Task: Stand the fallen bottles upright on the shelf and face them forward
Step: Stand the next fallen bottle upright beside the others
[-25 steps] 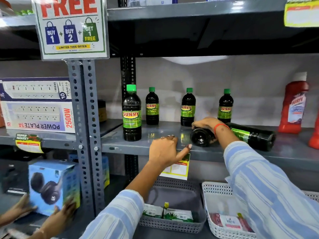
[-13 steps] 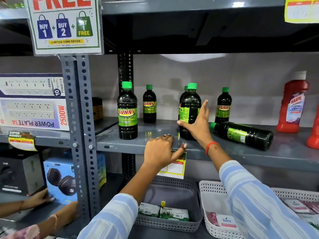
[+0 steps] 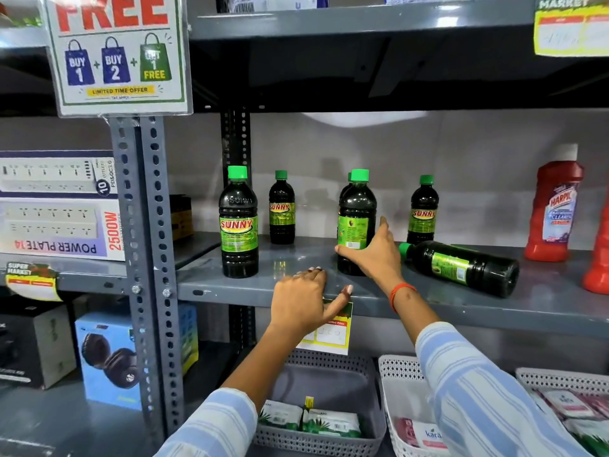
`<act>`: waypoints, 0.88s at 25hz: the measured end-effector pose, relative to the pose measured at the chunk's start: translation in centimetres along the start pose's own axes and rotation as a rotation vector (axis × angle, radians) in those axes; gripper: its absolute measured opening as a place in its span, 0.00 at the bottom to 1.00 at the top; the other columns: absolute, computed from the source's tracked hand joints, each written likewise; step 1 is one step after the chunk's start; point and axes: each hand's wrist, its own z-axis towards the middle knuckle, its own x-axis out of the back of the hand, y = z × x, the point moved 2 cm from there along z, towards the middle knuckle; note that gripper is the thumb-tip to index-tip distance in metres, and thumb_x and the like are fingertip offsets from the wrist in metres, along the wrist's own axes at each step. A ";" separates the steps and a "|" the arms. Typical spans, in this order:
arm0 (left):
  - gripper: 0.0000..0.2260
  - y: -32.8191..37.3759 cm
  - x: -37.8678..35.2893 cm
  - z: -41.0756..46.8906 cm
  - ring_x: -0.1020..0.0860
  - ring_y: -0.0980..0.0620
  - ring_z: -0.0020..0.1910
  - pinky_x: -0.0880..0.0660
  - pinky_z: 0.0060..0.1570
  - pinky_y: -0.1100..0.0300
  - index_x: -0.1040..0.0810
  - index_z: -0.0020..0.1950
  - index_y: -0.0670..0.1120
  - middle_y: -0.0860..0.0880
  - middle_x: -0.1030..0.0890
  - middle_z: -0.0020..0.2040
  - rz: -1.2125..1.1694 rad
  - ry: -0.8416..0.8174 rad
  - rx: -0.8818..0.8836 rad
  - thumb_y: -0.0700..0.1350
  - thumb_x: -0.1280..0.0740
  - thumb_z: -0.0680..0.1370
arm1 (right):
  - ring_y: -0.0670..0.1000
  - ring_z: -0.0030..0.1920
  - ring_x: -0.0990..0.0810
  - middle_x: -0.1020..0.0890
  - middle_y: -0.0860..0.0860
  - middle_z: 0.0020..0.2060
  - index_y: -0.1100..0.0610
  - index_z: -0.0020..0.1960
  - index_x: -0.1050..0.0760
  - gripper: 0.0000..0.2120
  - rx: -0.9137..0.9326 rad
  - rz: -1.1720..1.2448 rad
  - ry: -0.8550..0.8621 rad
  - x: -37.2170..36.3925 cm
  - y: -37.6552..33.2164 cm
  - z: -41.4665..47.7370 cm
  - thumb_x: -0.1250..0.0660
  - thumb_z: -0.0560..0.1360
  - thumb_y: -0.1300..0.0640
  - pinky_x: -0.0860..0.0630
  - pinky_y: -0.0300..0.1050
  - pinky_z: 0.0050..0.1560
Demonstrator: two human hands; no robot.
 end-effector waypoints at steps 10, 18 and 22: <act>0.31 -0.2 0.0 0.0 0.19 0.47 0.36 0.27 0.31 0.58 0.21 0.44 0.44 0.47 0.16 0.41 0.026 0.001 0.008 0.66 0.53 0.74 | 0.55 0.56 0.22 0.21 0.57 0.57 0.57 0.66 0.34 0.36 -0.018 0.299 -0.091 -0.4 0.3 0.3 0.23 0.63 0.56 0.24 0.50 0.57; 0.31 -0.1 -0.2 -0.1 0.18 0.46 0.36 0.26 0.31 0.58 0.20 0.43 0.43 0.46 0.15 0.42 0.041 -0.004 -0.002 0.65 0.52 0.74 | 0.51 0.50 0.22 0.20 0.53 0.51 0.56 0.57 0.29 0.27 -0.048 0.414 -0.148 -0.4 0.7 0.3 0.21 0.62 0.59 0.26 0.44 0.50; 0.33 0.0 -0.2 0.0 0.18 0.45 0.39 0.25 0.33 0.57 0.19 0.47 0.43 0.44 0.15 0.46 0.020 -0.001 -0.001 0.66 0.54 0.74 | 0.51 0.49 0.21 0.19 0.53 0.50 0.57 0.57 0.27 0.23 -0.048 0.415 -0.179 -0.2 0.4 0.1 0.24 0.64 0.61 0.26 0.43 0.50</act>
